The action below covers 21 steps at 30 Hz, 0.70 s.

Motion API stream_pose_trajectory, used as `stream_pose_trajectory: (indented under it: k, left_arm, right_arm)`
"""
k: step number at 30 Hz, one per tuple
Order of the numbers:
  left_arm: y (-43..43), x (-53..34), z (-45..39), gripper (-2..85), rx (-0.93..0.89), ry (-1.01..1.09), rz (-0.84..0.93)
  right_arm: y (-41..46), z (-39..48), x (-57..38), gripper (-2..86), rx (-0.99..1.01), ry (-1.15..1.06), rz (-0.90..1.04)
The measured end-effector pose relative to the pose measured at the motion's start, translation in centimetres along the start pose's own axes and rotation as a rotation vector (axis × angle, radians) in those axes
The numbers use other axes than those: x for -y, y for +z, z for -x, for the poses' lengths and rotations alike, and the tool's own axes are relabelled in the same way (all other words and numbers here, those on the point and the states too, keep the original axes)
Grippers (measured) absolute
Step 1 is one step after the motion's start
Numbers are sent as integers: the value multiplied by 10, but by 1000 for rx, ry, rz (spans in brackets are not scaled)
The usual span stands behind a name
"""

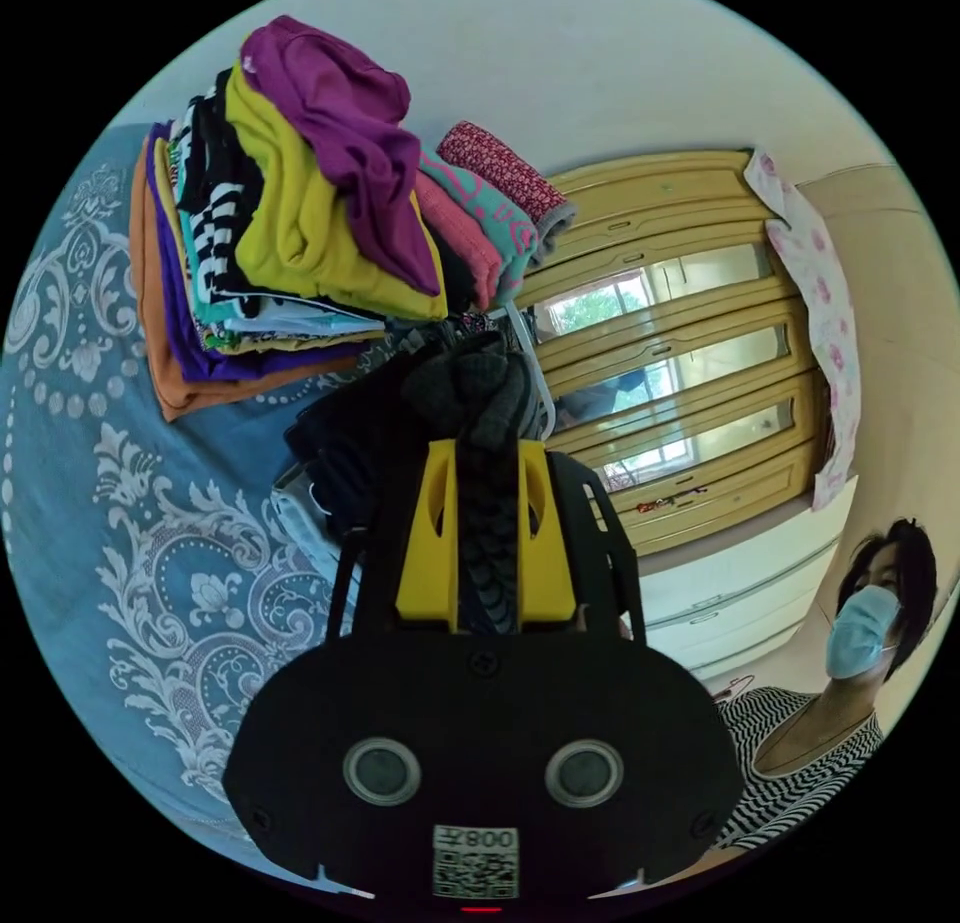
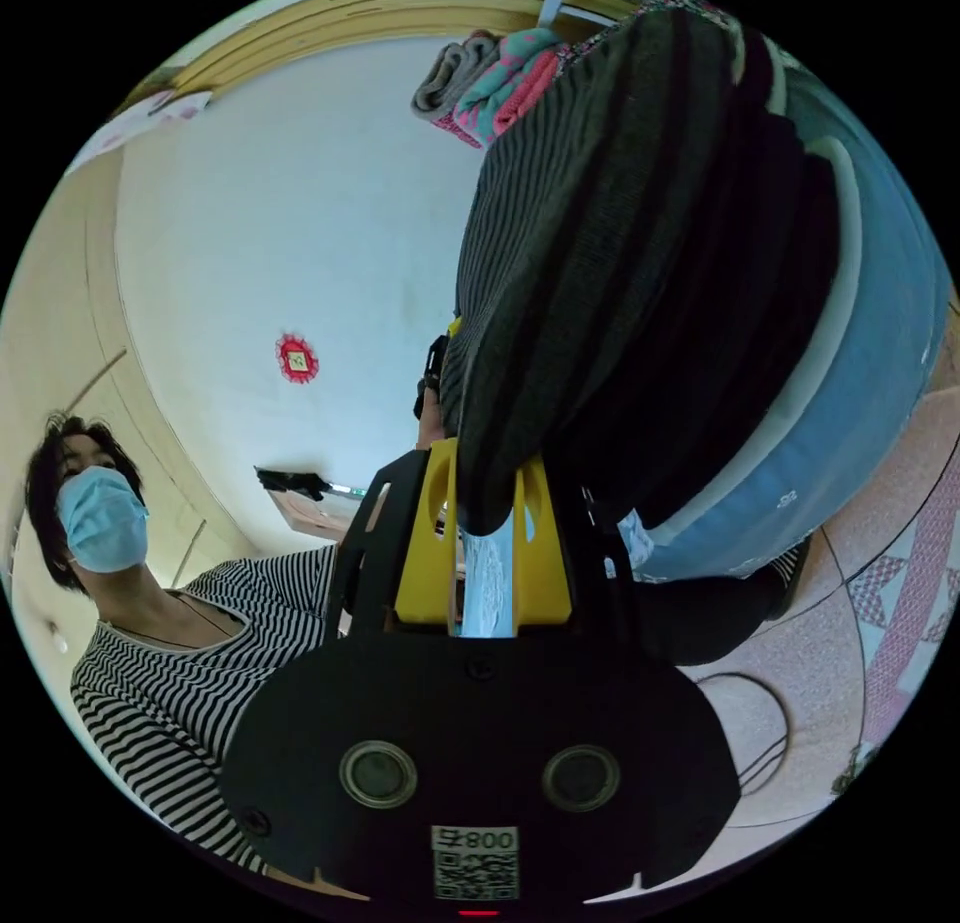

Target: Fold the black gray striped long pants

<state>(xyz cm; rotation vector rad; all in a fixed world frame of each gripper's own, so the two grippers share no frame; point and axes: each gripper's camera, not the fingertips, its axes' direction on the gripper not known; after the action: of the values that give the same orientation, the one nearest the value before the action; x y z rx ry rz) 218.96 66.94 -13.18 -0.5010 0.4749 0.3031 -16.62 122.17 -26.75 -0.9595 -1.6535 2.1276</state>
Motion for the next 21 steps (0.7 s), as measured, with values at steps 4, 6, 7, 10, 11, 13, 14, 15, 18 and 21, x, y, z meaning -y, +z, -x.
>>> stream_pose_trajectory:
  k: [4,6,7,10,11,13,14,15,18,21]
  left_arm:
    - [-30,7,-60,94,30,30,9]
    - [-46,11,-90,92,52,64,4]
    - [-58,12,-110,89,67,87,-14]
    - [-90,13,-158,79,97,127,-68]
    - [-100,12,-180,76,98,156,-88]
    - [-109,12,-214,70,95,210,-89]
    - [-110,14,-238,65,97,247,-75]
    - [-109,15,-250,62,98,270,-64]
    - [-98,21,-305,32,190,367,19]
    - [-84,21,-338,10,426,414,106]
  right_arm:
    - [-17,-13,-3,90,54,47,-58]
    - [-27,-17,-5,87,68,68,-80]
    - [-33,-19,-7,81,76,75,-90]
    - [-54,-14,-11,46,52,78,-132]
    - [-59,-12,-12,39,37,75,-145]
    - [-82,5,-7,17,-30,37,-223]
    - [-87,11,-4,13,-48,18,-241]
    - [-93,26,7,9,-98,-28,-275]
    - [-79,76,60,3,-205,-220,-245]
    - [-22,124,130,1,-382,-411,-97]
